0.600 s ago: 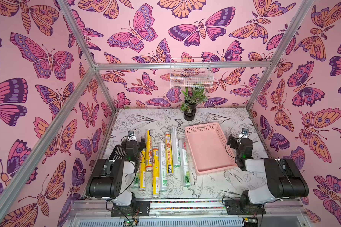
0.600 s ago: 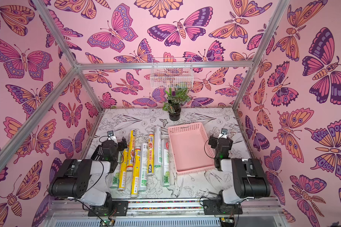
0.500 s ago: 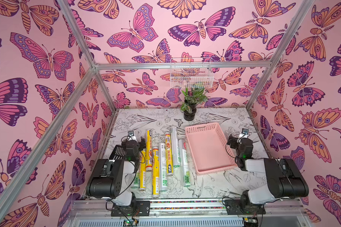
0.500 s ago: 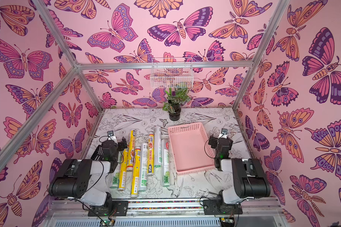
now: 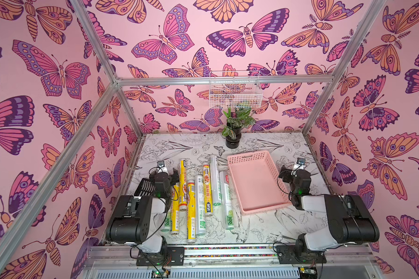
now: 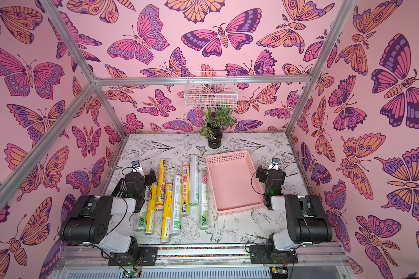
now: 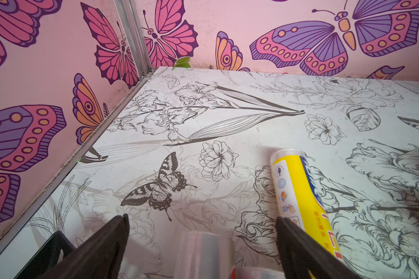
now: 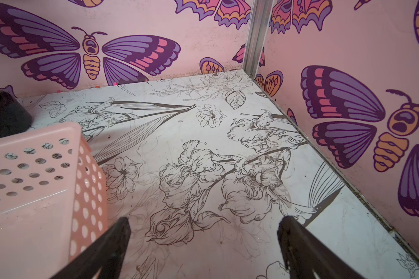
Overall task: Put the plastic wrap into the basket
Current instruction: Pick up the plastic wrap from the center of the board.
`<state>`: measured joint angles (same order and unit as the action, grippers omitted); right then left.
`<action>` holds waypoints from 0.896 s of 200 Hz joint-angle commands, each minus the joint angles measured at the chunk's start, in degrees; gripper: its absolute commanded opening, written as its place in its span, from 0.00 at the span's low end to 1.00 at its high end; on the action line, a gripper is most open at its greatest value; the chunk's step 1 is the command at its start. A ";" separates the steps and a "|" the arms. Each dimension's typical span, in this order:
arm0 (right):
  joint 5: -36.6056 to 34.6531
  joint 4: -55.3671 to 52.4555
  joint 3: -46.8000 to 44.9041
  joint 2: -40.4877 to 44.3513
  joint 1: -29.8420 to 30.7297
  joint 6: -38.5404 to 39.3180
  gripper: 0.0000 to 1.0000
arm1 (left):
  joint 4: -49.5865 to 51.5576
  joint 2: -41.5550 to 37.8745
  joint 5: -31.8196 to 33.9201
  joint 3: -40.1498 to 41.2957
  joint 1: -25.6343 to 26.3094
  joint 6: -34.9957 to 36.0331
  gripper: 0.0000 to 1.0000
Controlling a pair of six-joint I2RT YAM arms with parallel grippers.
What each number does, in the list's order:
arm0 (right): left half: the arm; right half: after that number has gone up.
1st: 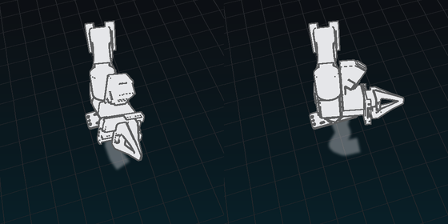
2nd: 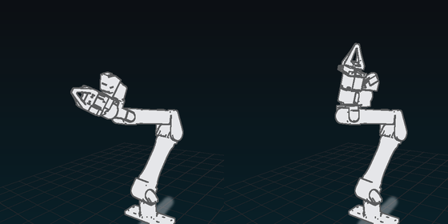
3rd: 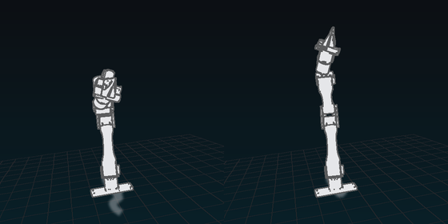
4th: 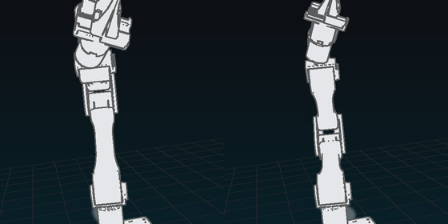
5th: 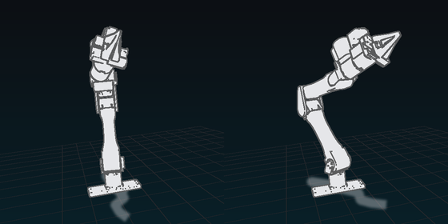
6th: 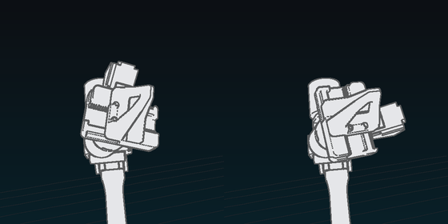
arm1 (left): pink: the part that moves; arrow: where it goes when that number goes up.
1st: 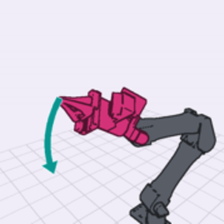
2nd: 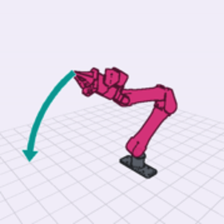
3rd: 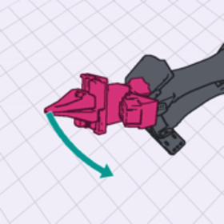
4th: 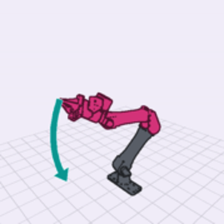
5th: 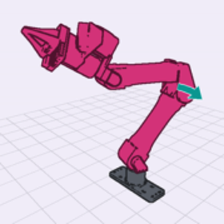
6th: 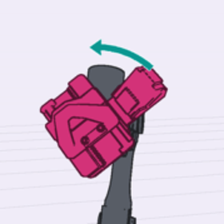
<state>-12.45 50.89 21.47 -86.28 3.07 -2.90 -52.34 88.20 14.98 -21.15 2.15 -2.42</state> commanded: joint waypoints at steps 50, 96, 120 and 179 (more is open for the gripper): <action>-5.40 -23.40 3.34 18.75 0.40 -3.00 0.99 | -8.54 -10.03 3.00 10.17 -0.13 -0.74 1.00; 6.40 -53.03 16.61 28.60 0.15 -25.73 0.99 | 15.82 -32.91 7.27 7.68 -0.28 -12.53 1.00; 30.41 -50.07 17.13 28.58 1.18 -29.40 0.88 | 29.49 -44.47 7.77 8.02 -0.39 -30.32 1.00; 15.76 -73.63 29.95 18.22 28.26 -20.99 0.73 | 44.78 -44.94 -26.49 0.08 -0.76 -30.37 1.00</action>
<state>9.43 -10.90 47.29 -65.28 23.24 -26.63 -17.06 40.62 4.67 -17.98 1.41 -30.33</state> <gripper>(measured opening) 0.756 0.998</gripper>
